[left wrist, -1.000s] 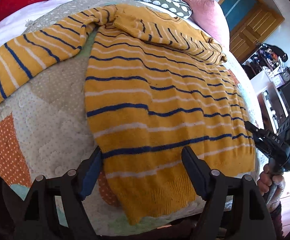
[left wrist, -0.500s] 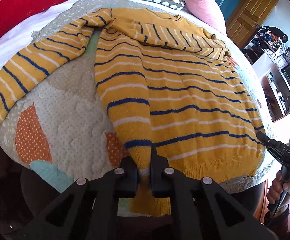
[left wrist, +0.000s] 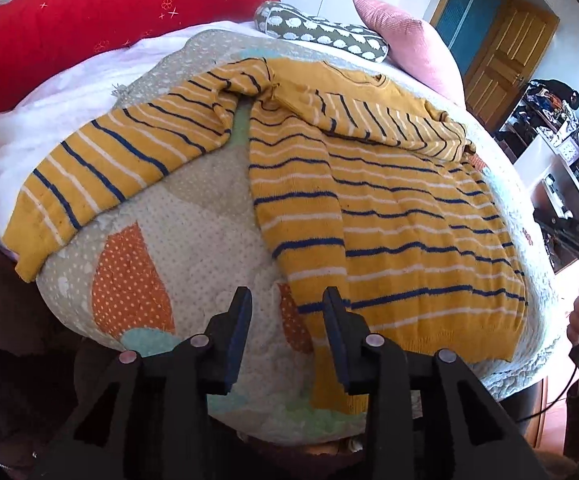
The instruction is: Fold small clothes
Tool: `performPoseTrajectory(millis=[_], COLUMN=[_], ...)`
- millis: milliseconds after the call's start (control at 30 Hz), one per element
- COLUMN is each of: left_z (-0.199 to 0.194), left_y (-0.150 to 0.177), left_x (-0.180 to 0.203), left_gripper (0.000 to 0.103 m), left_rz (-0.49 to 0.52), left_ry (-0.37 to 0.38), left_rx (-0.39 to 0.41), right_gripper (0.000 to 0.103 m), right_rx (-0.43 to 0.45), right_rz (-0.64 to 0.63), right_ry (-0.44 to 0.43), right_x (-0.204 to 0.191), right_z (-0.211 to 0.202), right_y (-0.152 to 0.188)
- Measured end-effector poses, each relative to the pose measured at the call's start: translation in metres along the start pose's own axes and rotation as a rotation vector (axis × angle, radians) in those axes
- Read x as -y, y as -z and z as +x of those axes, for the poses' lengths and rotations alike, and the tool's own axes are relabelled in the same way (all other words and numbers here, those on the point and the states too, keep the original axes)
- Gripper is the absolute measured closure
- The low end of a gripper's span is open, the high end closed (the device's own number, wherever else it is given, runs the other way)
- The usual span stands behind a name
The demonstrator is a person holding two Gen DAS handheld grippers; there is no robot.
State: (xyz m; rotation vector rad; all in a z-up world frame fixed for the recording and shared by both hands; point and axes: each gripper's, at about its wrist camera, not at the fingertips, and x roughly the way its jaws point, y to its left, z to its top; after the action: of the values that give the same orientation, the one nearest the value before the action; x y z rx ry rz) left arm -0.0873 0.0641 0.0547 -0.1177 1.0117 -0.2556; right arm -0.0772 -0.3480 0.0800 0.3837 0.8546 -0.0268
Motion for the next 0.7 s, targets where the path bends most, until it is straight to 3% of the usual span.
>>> performPoseTrajectory(millis=[100, 233, 267, 333, 433, 467, 533, 700], left_z=[-0.002, -0.003, -0.002, 0.000, 0.007, 0.009, 0.013, 0.017], left_y=[-0.004, -0.007, -0.009, -0.012, -0.018, -0.020, -0.022, -0.026], left_x=[-0.005, -0.018, -0.020, -0.026, -0.033, -0.034, -0.038, -0.050], left_gripper=[0.063, 0.063, 0.063, 0.062, 0.062, 0.062, 0.062, 0.062], left_rz=[-0.010, -0.041, -0.048, -0.059, -0.075, -0.078, -0.082, -0.107], left_ry=[-0.007, -0.014, -0.016, -0.022, -0.013, -0.010, -0.004, 0.010], left_rx=[0.019, 0.026, 0.028, 0.031, 0.025, 0.023, 0.022, 0.027], right_gripper=[0.093, 0.053, 0.053, 0.053, 0.053, 0.058, 0.089, 0.090], right_rx=[0.019, -0.052, -0.082, -0.142, -0.251, -0.267, -0.284, -0.123], right_rz=[-0.034, 0.033, 0.072, 0.159, 0.249, 0.251, 0.205, 0.079], right_ry=[0.010, -0.005, -0.003, -0.002, 0.081, 0.121, 0.202, 0.205], right_x=[-0.019, -0.024, -0.022, -0.017, -0.007, -0.005, -0.008, -0.044], right_z=[0.033, 0.099, 0.116, 0.150, 0.200, 0.212, 0.226, 0.202], right_y=[-0.055, -0.126, -0.139, -0.156, -0.165, -0.166, -0.170, -0.192])
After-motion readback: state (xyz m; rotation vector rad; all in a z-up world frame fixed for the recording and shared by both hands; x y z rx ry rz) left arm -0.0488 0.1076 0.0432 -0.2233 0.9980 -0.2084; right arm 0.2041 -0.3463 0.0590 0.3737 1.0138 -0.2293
